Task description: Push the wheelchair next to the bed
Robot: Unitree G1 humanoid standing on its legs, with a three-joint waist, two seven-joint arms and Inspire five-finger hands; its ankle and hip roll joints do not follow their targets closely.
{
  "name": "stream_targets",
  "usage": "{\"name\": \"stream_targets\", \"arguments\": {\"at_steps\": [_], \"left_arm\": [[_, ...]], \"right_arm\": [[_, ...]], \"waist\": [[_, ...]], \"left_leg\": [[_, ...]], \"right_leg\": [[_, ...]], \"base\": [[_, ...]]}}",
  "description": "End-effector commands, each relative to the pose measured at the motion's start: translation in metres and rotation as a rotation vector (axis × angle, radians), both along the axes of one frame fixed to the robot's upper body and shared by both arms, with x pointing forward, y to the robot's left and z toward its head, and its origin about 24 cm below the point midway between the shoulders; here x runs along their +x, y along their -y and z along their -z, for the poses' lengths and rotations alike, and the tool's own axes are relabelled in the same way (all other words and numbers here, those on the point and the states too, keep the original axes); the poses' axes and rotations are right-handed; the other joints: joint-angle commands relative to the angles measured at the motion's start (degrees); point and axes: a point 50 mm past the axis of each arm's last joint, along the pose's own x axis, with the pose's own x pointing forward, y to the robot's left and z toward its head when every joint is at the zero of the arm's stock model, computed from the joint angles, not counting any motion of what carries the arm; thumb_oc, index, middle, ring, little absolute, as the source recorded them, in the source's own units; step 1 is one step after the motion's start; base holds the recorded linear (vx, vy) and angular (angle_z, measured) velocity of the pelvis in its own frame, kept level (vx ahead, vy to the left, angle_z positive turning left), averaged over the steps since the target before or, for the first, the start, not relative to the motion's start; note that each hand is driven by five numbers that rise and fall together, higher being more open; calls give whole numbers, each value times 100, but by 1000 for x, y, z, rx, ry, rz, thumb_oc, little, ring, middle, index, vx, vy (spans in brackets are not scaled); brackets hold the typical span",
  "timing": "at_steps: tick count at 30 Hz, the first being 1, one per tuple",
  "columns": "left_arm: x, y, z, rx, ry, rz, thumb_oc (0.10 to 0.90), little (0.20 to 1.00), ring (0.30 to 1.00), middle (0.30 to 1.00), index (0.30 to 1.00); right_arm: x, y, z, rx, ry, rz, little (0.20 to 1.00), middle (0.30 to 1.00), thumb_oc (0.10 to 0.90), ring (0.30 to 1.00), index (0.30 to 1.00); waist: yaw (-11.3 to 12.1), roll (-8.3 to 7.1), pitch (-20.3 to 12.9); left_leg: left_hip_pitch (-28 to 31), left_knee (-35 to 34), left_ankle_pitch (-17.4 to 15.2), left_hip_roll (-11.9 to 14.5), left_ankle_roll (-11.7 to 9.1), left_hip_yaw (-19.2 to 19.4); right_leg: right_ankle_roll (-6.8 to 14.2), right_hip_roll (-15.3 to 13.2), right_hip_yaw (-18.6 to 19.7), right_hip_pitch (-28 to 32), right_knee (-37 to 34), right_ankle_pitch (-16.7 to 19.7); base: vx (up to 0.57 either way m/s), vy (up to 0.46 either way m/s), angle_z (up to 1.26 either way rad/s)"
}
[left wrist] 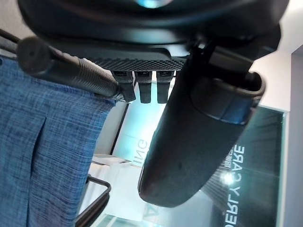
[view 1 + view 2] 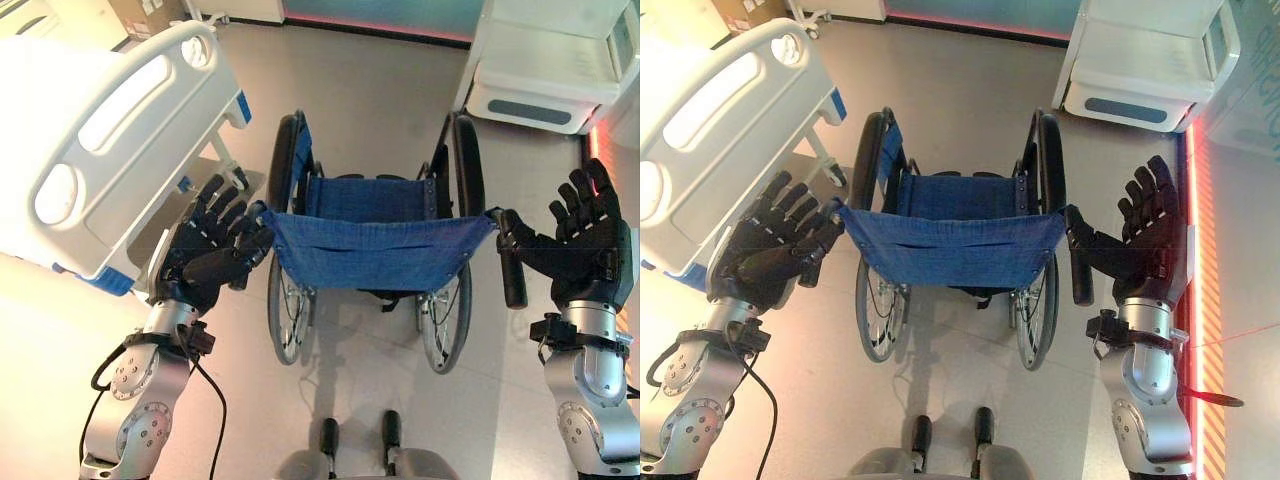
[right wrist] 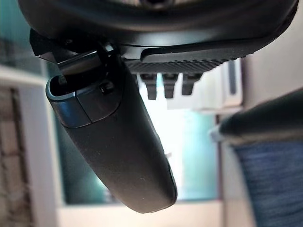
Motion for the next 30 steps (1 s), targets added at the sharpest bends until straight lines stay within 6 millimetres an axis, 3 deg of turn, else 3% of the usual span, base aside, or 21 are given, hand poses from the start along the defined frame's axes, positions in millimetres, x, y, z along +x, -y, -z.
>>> {"name": "stream_targets", "arguments": {"at_steps": [1,3,7,9,14,30], "left_arm": [[0,-8,-25,134,67,-11,800,900,900,900,900],[1,-11,-25,161,57,-41,800,900,900,900,900],[3,-18,-33,229,82,-112,800,900,900,900,900],[3,-27,-40,284,112,-165,800,900,900,900,900],[4,-31,-42,321,126,-180,800,900,900,900,900],[15,-18,-45,349,146,-141,800,900,900,900,900]], "right_arm": [[-3,-4,-39,-152,173,51,900,900,800,900,900],[-1,3,-38,-237,130,144,900,900,800,900,900],[3,10,-38,-278,57,137,900,900,800,900,900],[5,7,-35,-245,10,42,900,900,800,900,900],[8,2,-28,-225,-26,-10,900,900,800,900,900],[26,-30,-37,-50,29,-278,900,900,800,900,900]], "waist": [[-83,-188,-405],[-94,-190,-374],[-116,-206,-328],[-116,-230,-304],[-94,-254,-301],[72,-288,-345]], "left_leg": [[-253,21,25,45,-38,-52],[-256,21,29,46,-38,-63],[-266,21,32,49,-34,-60],[-263,21,37,57,-35,-60],[-260,21,44,63,-42,-79],[-248,21,82,82,-66,-146]], "right_leg": [[426,-364,194,157,8,-13],[430,-356,208,159,8,-14],[434,-353,227,159,8,-21],[437,-355,234,169,8,-25],[440,-361,218,184,8,-33],[459,-367,144,246,8,-42]], "base": [[0,0,0],[0,0,0],[0,0,0],[13,-12,-4],[4,-3,-1],[13,-1,0]]}}
